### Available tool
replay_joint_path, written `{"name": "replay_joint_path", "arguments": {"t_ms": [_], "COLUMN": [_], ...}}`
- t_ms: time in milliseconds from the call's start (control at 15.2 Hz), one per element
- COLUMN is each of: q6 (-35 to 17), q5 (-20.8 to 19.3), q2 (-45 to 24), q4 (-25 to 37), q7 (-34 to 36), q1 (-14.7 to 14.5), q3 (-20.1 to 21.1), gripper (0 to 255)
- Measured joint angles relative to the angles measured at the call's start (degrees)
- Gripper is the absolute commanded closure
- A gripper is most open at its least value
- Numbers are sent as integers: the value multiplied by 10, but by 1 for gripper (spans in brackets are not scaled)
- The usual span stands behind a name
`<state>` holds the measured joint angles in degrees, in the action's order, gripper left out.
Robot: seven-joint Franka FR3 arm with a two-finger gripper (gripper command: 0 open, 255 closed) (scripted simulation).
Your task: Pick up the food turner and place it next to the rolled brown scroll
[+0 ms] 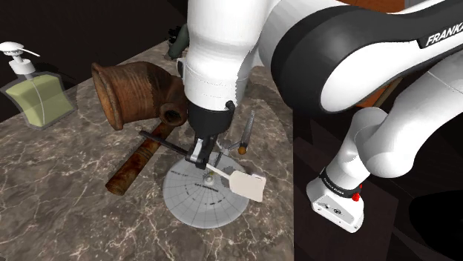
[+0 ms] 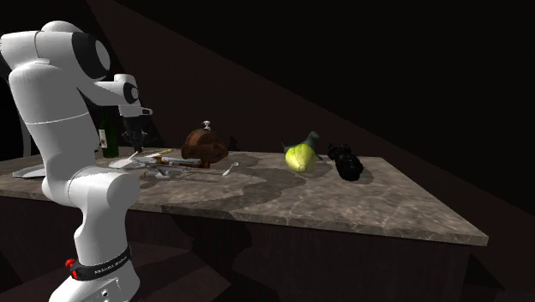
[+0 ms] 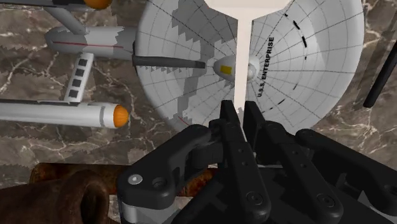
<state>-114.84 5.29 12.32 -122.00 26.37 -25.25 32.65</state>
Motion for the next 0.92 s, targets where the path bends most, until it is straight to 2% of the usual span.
{"name": "replay_joint_path", "arguments": {"t_ms": [726,924], "q6": [-84,-132], "q5": [-13,-18], "q2": [-29,-35], "q4": [-52,-65], "q7": [21,24], "q1": [-2,-1], "q3": [17,18], "gripper": [255,255]}}
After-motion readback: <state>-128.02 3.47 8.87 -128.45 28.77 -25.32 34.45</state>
